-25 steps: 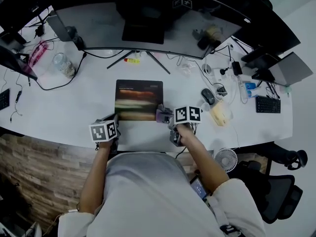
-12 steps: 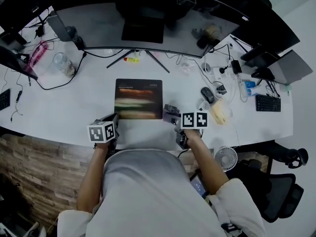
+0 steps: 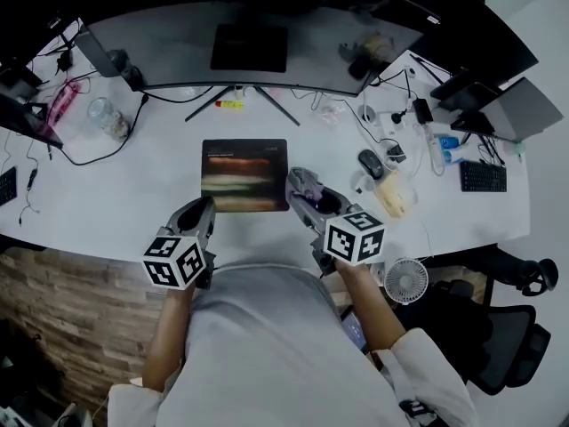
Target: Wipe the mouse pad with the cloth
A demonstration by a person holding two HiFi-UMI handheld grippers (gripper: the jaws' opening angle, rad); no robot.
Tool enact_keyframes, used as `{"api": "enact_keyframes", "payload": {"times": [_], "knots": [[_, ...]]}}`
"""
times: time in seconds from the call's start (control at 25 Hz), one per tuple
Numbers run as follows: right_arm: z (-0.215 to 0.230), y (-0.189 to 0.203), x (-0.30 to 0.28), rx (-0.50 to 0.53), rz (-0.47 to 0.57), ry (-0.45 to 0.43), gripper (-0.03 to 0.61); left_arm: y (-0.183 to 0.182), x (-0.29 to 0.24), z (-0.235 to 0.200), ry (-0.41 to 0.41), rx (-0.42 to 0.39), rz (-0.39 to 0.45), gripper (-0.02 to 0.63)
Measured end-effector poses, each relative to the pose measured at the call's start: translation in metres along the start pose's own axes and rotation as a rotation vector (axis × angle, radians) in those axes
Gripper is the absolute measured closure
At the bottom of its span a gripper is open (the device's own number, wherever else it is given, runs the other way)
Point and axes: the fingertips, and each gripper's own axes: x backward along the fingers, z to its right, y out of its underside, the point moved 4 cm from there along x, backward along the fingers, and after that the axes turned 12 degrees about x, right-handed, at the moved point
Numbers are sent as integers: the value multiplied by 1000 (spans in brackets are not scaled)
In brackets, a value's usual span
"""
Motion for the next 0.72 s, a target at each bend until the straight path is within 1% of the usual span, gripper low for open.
{"api": "enact_keyframes", "payload": {"times": [0.12,0.28,0.48,0.72], "knots": [[-14,-20,9,53,54,-6,390,-15,12,18,24,-16,50,614],[-29,-38,15,114,99,-19,391,-28,21,33,34,-51,102,614],[-36,-45,21,136,122,-18,393,-36,30,42,26,-93,165,614],[-40,-52,28,160,138,-4,394,-44,39,46,44,-91,205,614]]}}
